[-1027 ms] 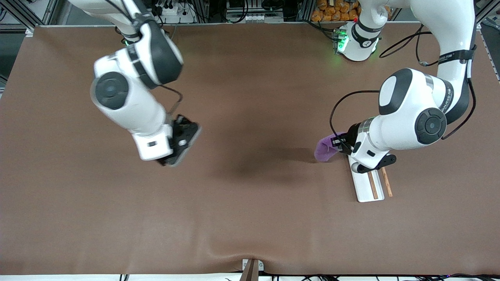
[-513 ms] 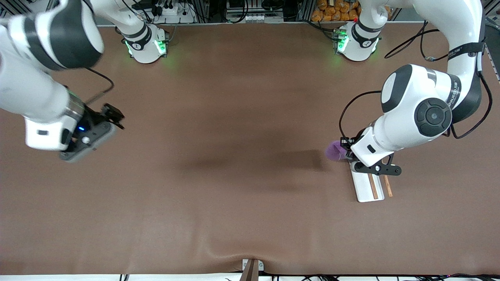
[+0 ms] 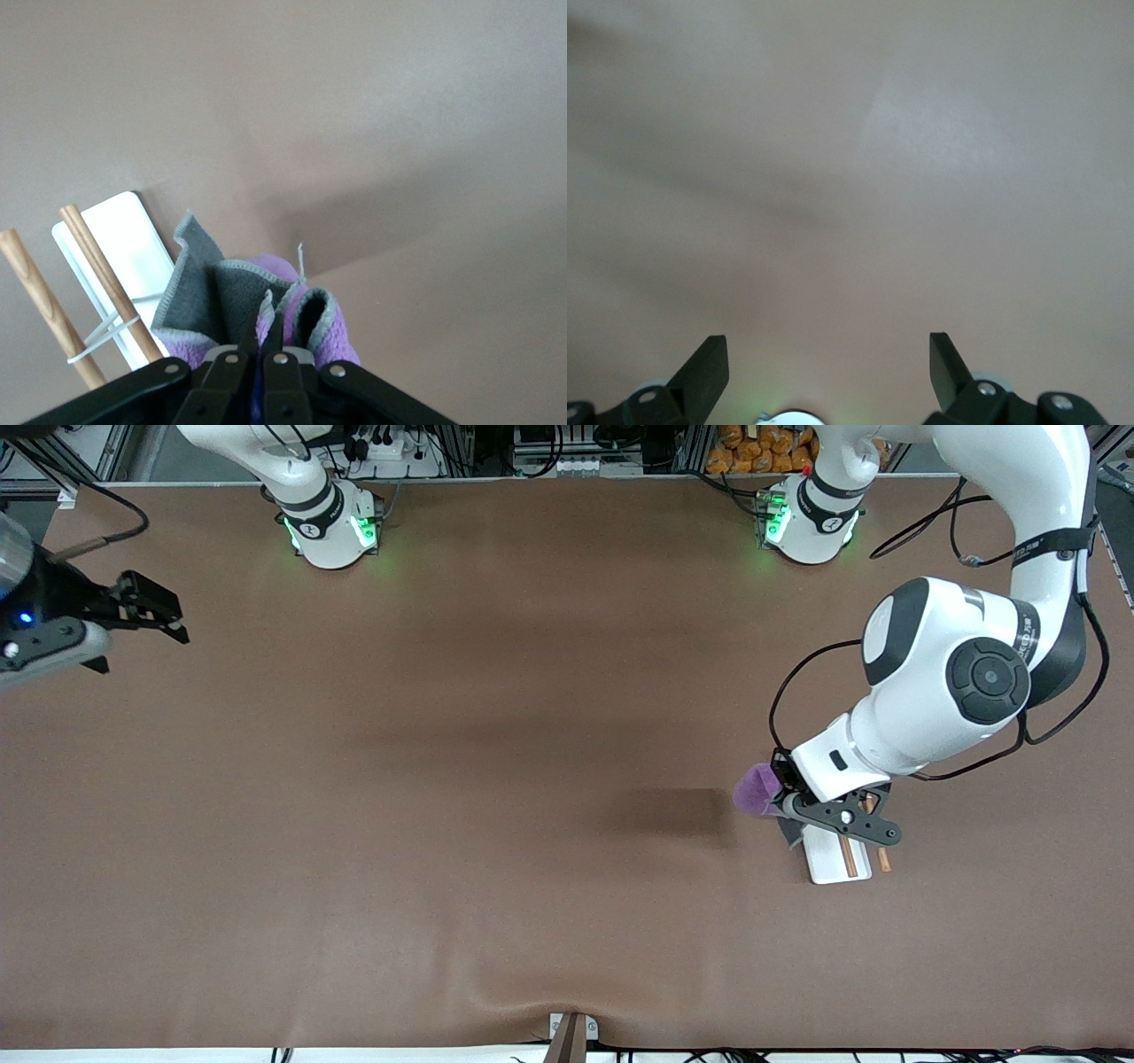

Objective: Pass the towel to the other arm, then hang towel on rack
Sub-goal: 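Carry the towel over the rack with the left gripper while the right gripper retracts, then lower the towel onto the wooden dowels with the left gripper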

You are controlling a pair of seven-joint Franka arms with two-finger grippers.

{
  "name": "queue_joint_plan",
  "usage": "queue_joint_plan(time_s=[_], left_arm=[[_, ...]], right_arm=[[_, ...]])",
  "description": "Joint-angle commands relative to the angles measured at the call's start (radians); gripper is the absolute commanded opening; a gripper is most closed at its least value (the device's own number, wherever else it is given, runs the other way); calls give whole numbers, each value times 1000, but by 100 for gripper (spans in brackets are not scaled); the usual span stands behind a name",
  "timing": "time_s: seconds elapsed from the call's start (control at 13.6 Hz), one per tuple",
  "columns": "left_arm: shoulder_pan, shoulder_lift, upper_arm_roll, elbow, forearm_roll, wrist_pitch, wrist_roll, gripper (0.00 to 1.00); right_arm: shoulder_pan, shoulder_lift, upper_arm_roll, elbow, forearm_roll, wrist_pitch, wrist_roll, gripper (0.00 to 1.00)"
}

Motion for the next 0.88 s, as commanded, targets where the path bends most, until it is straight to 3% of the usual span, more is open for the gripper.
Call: queue_joint_plan(time_s=[0.0, 0.22, 0.44, 0.59, 0.81], left_arm=[[2, 18, -2, -1, 14, 29, 31, 0], [40, 27, -2, -8, 9, 28, 84, 0], [95, 26, -2, -41, 9, 21, 181, 0], [123, 27, -5, -53, 8, 20, 277, 0], [163, 26, -7, -81, 8, 18, 373, 0]], right_arm=[[-54, -88, 48, -91, -19, 9, 103, 100], [-52, -90, 36, -88, -43, -5, 234, 100], [-62, -90, 13, -77, -77, -5, 236, 100], [-78, -87, -19, -77, -60, 7, 231, 100], [-105, -84, -21, -77, -57, 10, 240, 100]])
